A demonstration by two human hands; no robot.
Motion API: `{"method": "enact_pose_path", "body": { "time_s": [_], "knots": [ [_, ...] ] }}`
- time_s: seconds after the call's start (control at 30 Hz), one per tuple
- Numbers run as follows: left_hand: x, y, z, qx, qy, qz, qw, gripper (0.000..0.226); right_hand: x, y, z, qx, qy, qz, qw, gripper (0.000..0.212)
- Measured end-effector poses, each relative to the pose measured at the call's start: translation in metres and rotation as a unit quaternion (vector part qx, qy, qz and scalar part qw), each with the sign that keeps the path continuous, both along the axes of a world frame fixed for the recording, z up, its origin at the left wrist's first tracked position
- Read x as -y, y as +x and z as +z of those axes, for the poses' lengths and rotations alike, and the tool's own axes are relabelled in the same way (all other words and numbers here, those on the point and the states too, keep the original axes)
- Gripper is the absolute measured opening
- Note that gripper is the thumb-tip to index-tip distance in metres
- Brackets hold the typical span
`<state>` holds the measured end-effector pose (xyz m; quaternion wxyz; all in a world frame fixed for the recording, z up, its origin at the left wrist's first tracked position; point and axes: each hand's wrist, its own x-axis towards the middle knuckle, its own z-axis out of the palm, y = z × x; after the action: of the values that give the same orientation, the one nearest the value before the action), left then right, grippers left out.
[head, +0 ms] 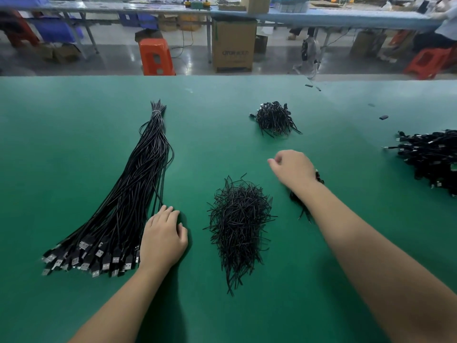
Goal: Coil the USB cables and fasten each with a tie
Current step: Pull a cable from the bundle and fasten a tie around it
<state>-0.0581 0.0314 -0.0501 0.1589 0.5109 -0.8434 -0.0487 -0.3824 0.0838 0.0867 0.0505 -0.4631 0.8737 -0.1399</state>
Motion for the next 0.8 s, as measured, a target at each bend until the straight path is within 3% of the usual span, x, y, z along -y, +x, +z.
{"method": "enact_pose_path", "body": {
  "time_s": [0.13, 0.27, 0.47, 0.67, 0.8],
  "knots": [
    [0.002, 0.004, 0.002, -0.111, 0.062, 0.004, 0.992, 0.044, 0.000, 0.090, 0.013, 0.121, -0.012, 0.139, 0.983, 0.028],
    [0.005, 0.003, 0.008, -0.251, 0.123, 0.064, 0.958, 0.038, -0.006, 0.171, -0.015, 0.203, 0.072, 0.247, 0.945, 0.026],
    [0.026, 0.020, 0.018, -0.344, 0.240, 0.117, 0.900, 0.034, -0.014, 0.230, -0.068, 0.173, 0.162, 0.266, 0.934, 0.050],
    [0.035, 0.030, 0.008, -0.372, 0.281, 0.121, 0.876, 0.027, -0.016, 0.240, -0.079, 0.103, 0.154, 0.264, 0.947, 0.037],
    [0.030, 0.028, 0.011, -0.377, 0.273, 0.094, 0.880, 0.040, -0.012, 0.239, -0.080, 0.099, 0.136, 0.244, 0.955, 0.035]
  ]
}}
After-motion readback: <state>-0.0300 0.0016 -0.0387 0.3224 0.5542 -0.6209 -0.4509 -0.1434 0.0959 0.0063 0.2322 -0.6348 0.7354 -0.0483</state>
